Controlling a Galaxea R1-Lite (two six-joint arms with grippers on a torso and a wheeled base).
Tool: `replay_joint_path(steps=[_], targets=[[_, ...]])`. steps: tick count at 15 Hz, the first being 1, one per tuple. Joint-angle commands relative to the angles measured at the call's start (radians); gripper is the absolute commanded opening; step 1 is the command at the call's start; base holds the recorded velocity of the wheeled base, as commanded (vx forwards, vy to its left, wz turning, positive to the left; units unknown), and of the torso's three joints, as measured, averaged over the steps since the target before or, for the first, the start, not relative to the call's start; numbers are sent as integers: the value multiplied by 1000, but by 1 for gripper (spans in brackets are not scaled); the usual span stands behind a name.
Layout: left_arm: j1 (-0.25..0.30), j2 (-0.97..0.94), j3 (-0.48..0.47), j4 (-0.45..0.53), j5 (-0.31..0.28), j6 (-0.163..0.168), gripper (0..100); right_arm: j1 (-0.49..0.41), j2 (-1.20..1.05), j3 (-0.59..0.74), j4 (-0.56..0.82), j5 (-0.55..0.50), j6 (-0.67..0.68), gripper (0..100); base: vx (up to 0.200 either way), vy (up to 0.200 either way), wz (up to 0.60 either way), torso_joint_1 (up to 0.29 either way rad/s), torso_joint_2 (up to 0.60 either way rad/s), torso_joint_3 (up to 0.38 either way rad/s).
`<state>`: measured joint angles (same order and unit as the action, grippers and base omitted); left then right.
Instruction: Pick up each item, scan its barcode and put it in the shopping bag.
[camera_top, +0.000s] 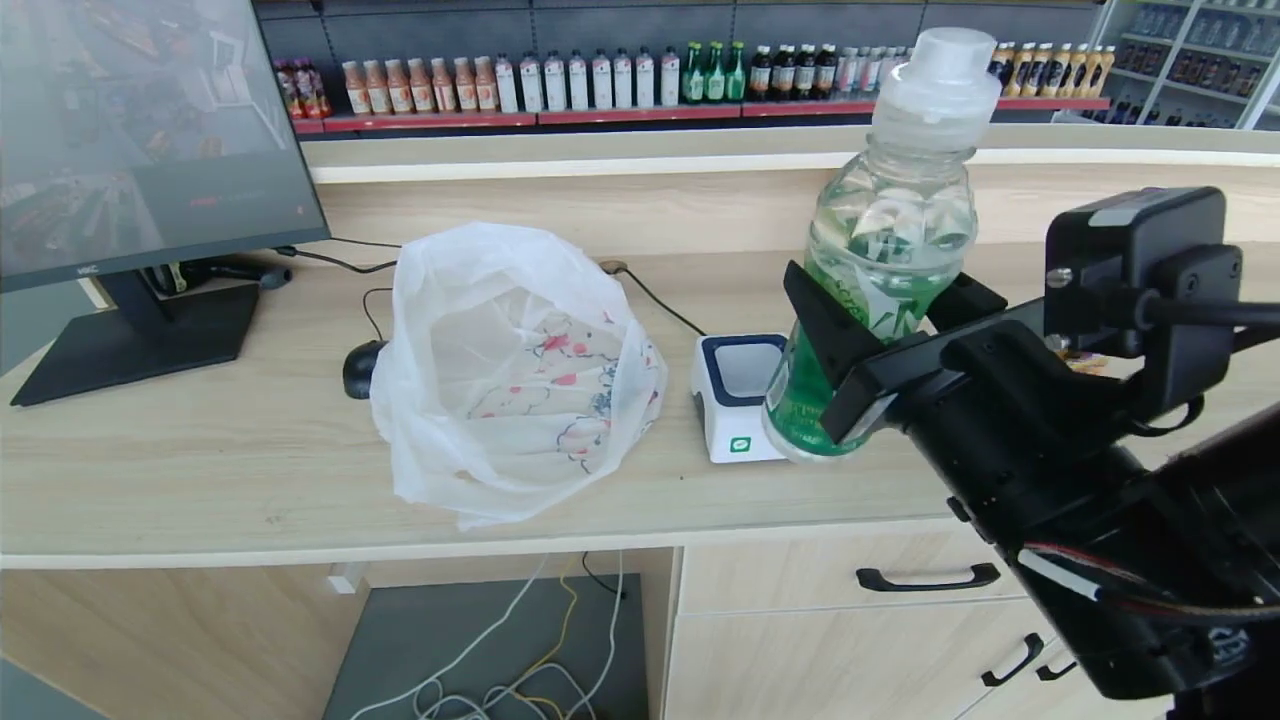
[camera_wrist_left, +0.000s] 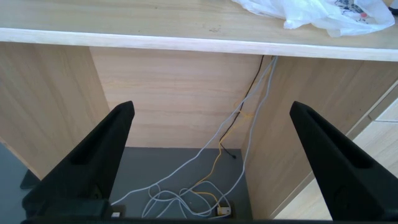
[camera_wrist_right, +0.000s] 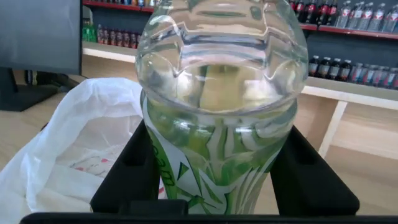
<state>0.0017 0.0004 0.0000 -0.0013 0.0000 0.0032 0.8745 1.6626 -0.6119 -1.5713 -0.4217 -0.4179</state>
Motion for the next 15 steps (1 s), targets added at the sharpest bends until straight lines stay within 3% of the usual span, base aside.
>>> replay_joint_path(steps=[1,7,10,13,15], targets=[[0,0,0,0,0,0,100,-38,57,-91,0,9,-65,0,0,0,0,0,0,0],[0,0,0,0,0,0,100,-45,129,-196,16,106,-265,0,0,0,0,0,0,0],[0,0,0,0,2,0,100,-109,98,-206,165,325,-380,0,0,0,0,0,0,0],[0,0,0,0,0,0,100,-170,79,-264,254,437,-412,0,0,0,0,0,0,0],[0,0,0,0,0,0,100,-232,69,-289,339,574,-443,0,0,0,0,0,0,0]])
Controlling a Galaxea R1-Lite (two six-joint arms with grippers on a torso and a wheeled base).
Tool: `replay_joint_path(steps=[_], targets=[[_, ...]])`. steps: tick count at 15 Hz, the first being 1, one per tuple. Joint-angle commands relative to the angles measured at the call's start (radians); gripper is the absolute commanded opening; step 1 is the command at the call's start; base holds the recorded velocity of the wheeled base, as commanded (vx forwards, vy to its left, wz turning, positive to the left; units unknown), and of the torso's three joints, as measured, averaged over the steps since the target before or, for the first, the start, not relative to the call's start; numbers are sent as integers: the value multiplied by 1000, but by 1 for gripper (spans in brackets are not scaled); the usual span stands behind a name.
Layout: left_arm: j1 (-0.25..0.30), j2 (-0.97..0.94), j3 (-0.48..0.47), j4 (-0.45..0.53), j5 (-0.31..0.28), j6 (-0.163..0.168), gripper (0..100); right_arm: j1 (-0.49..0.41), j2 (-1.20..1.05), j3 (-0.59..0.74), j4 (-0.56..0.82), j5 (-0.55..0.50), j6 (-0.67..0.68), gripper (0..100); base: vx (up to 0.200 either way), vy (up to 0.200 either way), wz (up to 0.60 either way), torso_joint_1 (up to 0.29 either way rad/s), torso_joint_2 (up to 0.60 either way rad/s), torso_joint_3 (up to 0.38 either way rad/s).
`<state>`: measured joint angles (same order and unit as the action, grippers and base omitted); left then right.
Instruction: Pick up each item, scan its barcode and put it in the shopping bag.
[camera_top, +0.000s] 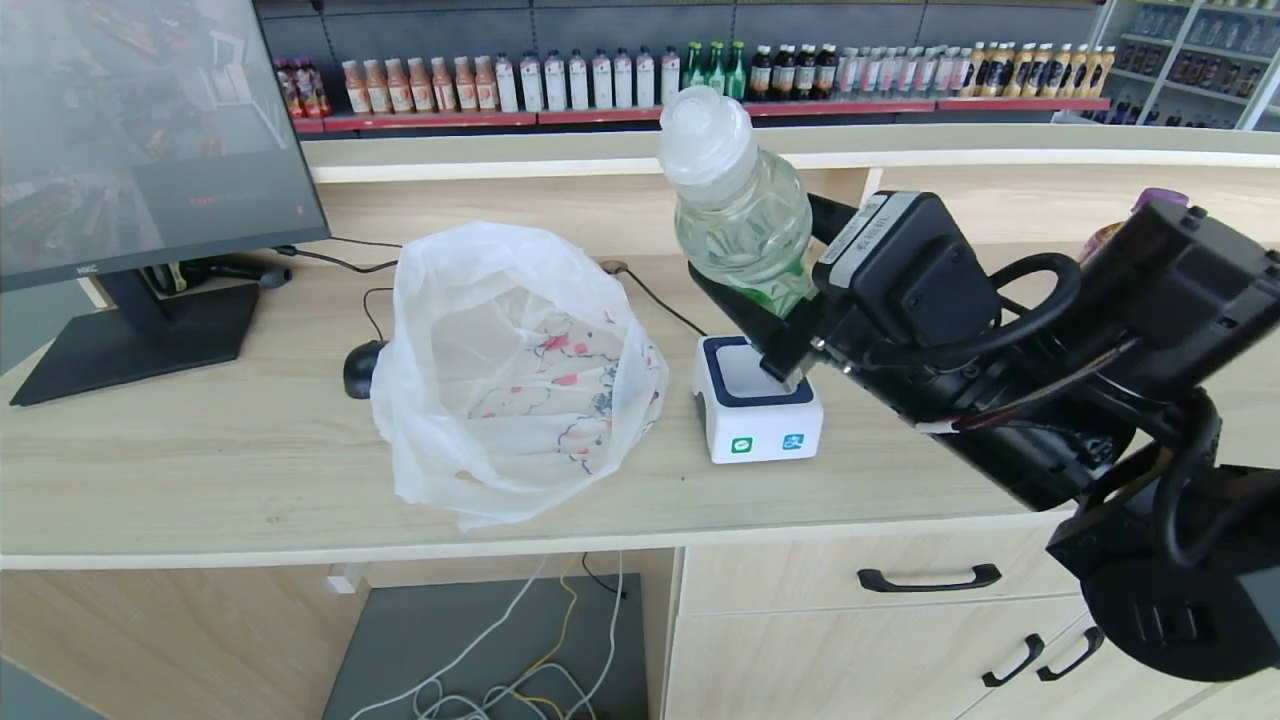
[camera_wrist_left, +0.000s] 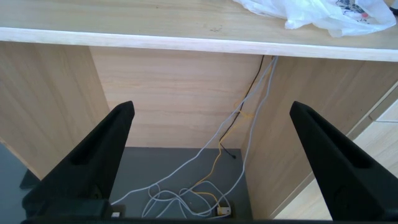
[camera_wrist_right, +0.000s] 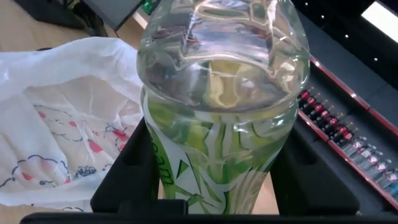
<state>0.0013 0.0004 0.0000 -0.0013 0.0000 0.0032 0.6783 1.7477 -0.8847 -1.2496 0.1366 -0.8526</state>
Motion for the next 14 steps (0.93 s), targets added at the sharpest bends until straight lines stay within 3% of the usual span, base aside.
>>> replay_joint_path(steps=[1,7,14], targets=[[0,0,0,0,0,0,100,-51,-17,-22,35,47,-13,0,0,0,0,0,0,0],[0,0,0,0,2,0,100,-203,-16,-266,375,425,-97,0,0,0,0,0,0,0],[0,0,0,0,0,0,100,-215,15,-263,427,546,-299,0,0,0,0,0,0,0]])
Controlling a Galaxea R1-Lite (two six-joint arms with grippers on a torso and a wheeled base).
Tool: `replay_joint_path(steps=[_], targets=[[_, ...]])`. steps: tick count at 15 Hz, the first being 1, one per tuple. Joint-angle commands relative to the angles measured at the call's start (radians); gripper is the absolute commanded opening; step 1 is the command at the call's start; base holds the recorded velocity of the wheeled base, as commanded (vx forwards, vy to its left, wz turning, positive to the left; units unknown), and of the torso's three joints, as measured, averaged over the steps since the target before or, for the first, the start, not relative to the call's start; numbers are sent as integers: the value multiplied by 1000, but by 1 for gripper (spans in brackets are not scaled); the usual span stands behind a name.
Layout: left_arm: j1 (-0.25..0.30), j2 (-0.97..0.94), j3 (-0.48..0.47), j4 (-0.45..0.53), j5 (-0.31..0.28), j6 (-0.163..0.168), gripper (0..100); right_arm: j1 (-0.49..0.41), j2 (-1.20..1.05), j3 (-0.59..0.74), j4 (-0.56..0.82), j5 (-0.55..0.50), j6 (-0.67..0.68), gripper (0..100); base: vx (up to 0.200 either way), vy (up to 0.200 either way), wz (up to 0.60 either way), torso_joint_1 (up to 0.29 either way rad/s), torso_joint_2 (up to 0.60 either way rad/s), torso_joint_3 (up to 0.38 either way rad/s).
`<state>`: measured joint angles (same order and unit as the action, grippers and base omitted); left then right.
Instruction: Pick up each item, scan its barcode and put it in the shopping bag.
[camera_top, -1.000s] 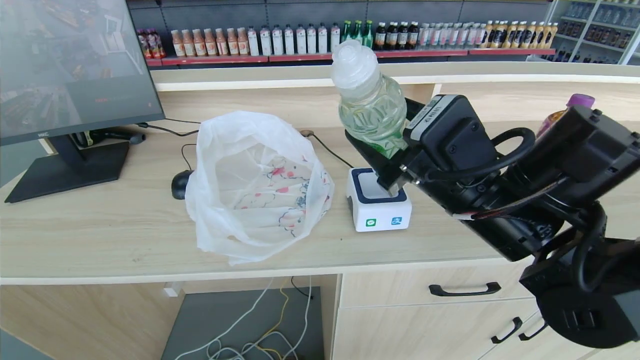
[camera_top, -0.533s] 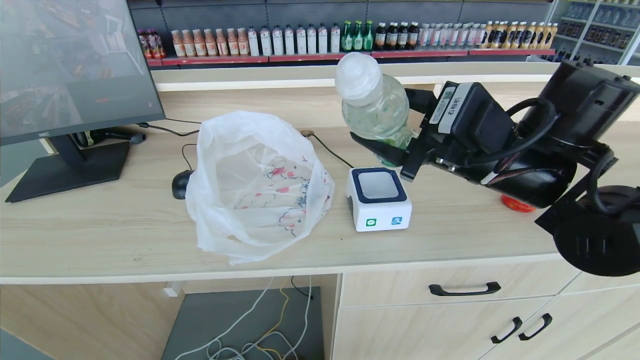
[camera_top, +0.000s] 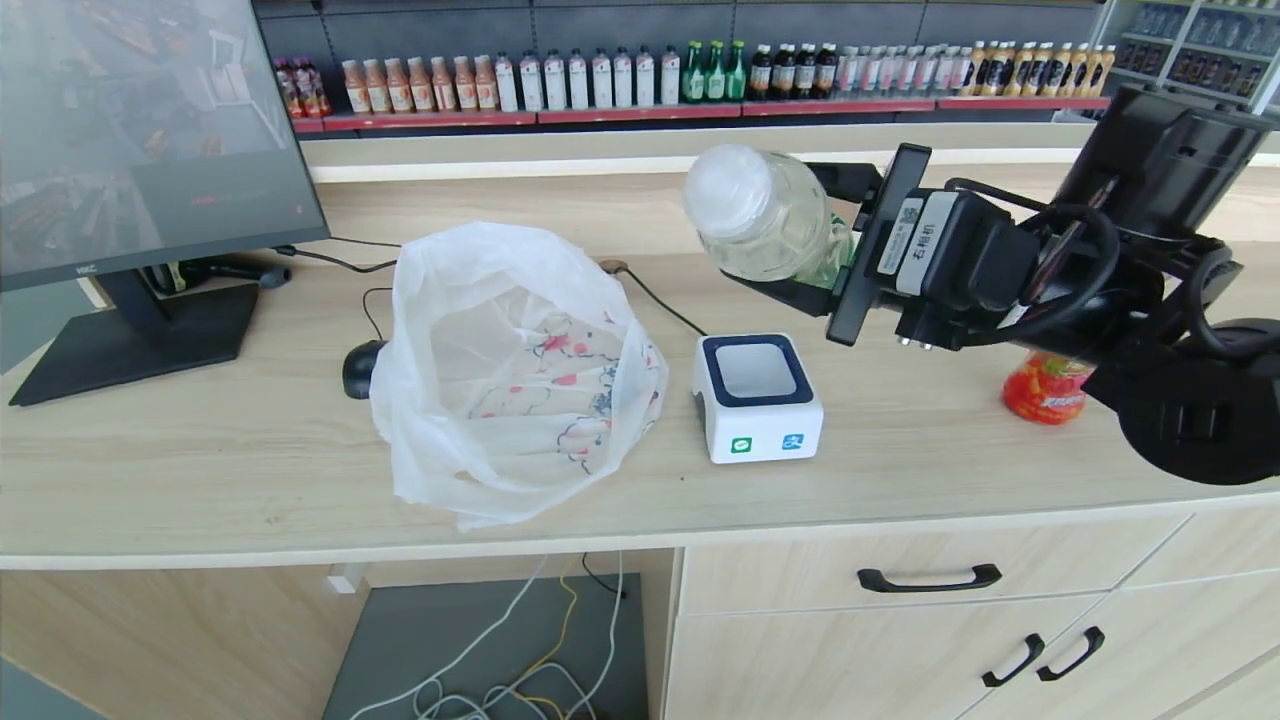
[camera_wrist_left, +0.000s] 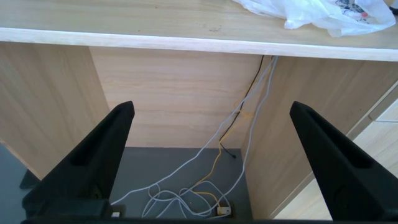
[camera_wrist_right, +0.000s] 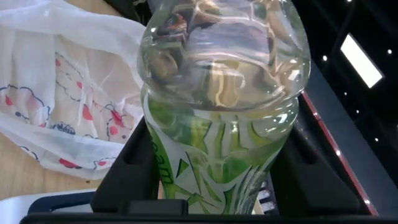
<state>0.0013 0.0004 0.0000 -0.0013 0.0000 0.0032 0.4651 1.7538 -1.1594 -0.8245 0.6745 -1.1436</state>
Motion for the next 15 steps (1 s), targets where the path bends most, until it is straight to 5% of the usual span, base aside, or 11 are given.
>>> replay_joint_path(steps=[1,15], targets=[[0,0,0,0,0,0,100,-2,19,33,2,25,-44,0,0,0,0,0,0,0],[0,0,0,0,2,0,100,-23,56,96,1,56,-142,0,0,0,0,0,0,0]])
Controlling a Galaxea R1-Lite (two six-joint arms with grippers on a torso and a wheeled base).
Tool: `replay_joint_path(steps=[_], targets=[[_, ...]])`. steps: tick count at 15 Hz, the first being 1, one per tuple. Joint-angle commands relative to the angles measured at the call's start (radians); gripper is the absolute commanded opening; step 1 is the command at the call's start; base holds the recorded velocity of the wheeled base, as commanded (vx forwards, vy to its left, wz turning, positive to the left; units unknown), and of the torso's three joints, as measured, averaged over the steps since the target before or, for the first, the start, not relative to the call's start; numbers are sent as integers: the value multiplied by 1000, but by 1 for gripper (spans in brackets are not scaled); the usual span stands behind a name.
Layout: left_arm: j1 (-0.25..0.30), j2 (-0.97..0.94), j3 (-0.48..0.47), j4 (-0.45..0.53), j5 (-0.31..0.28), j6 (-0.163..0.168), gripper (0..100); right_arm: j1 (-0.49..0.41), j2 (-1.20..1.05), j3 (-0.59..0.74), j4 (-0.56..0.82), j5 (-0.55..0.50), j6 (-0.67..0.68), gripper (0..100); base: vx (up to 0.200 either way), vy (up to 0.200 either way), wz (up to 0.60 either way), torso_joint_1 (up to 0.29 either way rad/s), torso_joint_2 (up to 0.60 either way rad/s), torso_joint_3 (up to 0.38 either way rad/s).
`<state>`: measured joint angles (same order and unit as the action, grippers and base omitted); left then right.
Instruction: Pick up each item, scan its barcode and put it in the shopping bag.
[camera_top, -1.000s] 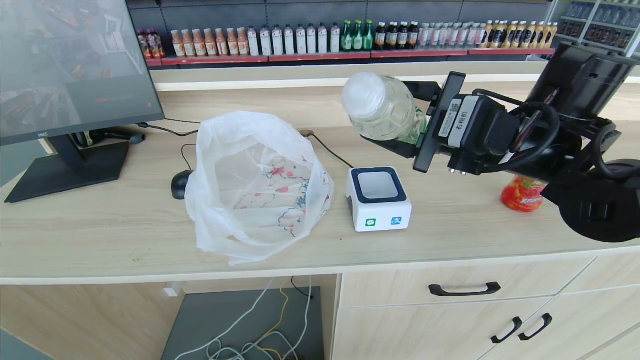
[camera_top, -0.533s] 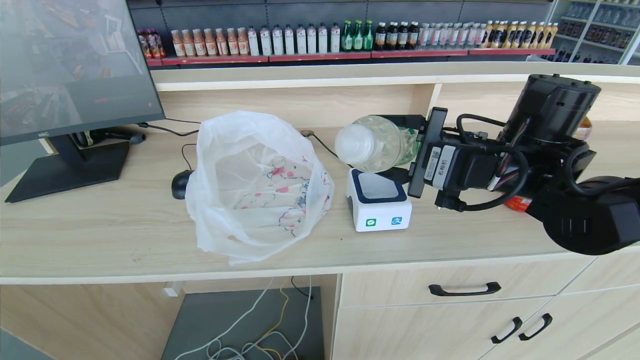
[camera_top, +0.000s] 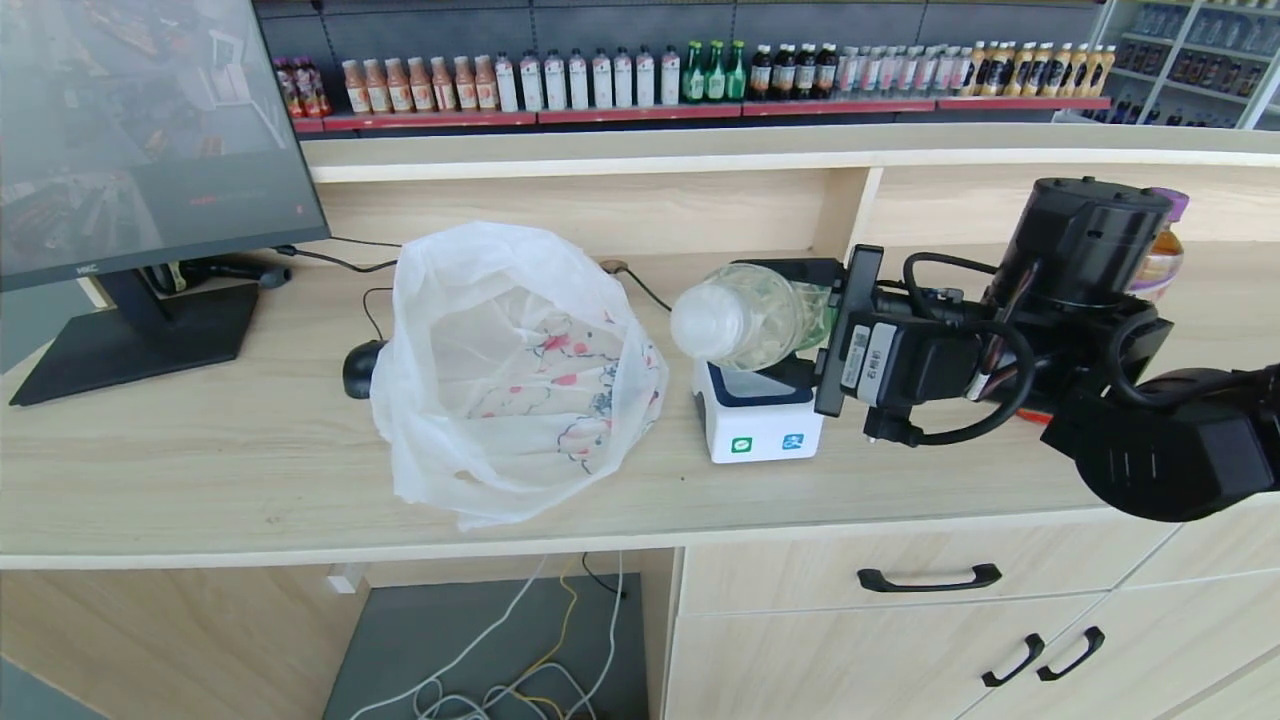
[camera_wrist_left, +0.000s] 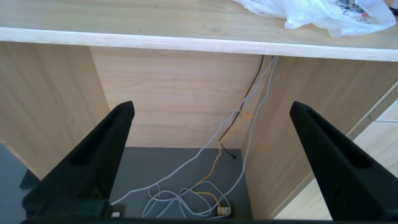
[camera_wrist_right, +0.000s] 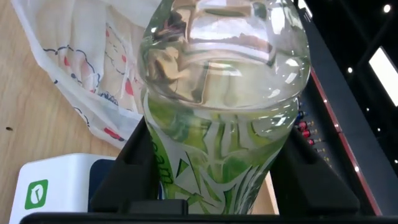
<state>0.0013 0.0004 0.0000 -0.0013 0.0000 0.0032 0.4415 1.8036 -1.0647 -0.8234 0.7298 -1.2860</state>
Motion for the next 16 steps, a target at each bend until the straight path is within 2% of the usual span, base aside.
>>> replay_joint_path(steps=[1,16], targets=[[0,0,0,0,0,0,100,0,10,2,0,0,0,0,0,0,0,0,0,0],[0,0,0,0,2,0,100,26,26,-1,0,-6,-1,0,0,0,0,0,0,0]])
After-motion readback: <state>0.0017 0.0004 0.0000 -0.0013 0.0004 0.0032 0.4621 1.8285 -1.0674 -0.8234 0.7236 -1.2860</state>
